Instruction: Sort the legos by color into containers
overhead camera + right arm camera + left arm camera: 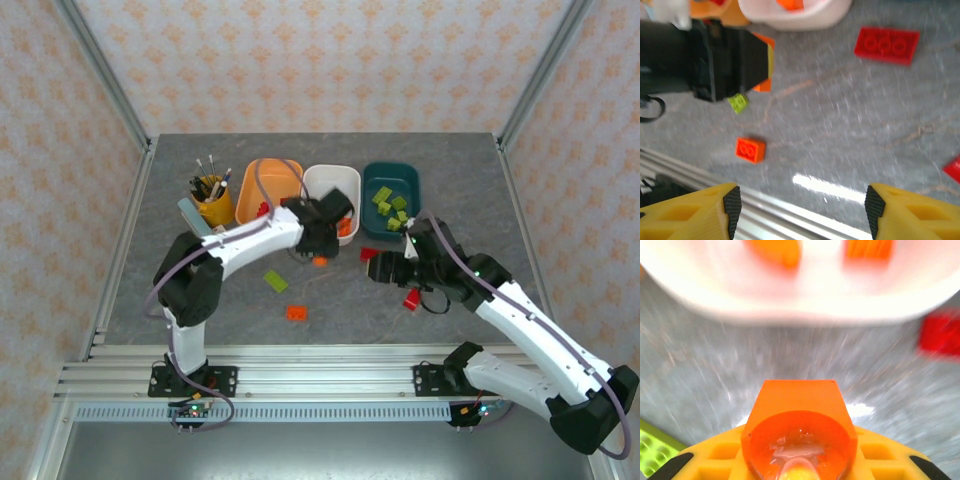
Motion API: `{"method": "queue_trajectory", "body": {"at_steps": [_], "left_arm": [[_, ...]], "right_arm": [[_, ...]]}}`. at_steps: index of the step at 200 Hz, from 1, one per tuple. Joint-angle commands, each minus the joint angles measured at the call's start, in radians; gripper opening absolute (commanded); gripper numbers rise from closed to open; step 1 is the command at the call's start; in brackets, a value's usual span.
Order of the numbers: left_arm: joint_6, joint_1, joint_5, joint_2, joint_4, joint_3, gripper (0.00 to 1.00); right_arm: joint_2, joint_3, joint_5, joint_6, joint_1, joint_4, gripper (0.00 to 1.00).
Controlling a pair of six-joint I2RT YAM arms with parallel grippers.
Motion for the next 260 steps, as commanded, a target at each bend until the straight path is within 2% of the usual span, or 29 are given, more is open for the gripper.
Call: {"method": "queue_trajectory", "body": {"at_steps": [1,31,59,84,117,168,208,260], "left_arm": [[0.094,0.068,-0.012,0.026,-0.102,0.186,0.28],[0.171,0.136,-0.021,0.213,-0.171,0.457,0.28],[0.196,0.173,-0.064,0.413,-0.238,0.734,0.26],[0.205,0.191,-0.116,0.532,-0.240,0.868,0.22],[0.207,0.195,-0.151,0.601,-0.215,0.878,0.21],[0.197,0.195,-0.153,0.641,-0.222,0.831,0.22],[0.195,0.195,-0.125,0.624,-0.237,0.827,0.41],[0.182,0.193,-0.107,0.544,-0.242,0.831,0.54]], "right_arm": [[0.046,0.061,0.109,0.074,-0.013,0.204,0.69],[0.213,0.160,0.109,0.108,-0.072,0.326,0.69],[0.369,0.280,0.044,0.138,-0.139,0.392,0.69],[0.476,0.371,-0.007,0.166,-0.179,0.402,0.69],[0.536,0.400,-0.031,0.185,-0.193,0.411,0.68],[0.528,0.356,-0.059,0.192,-0.196,0.414,0.68],[0.521,0.346,-0.061,0.167,-0.196,0.383,0.69],[0.485,0.349,-0.037,0.115,-0.196,0.328,0.70]]}}
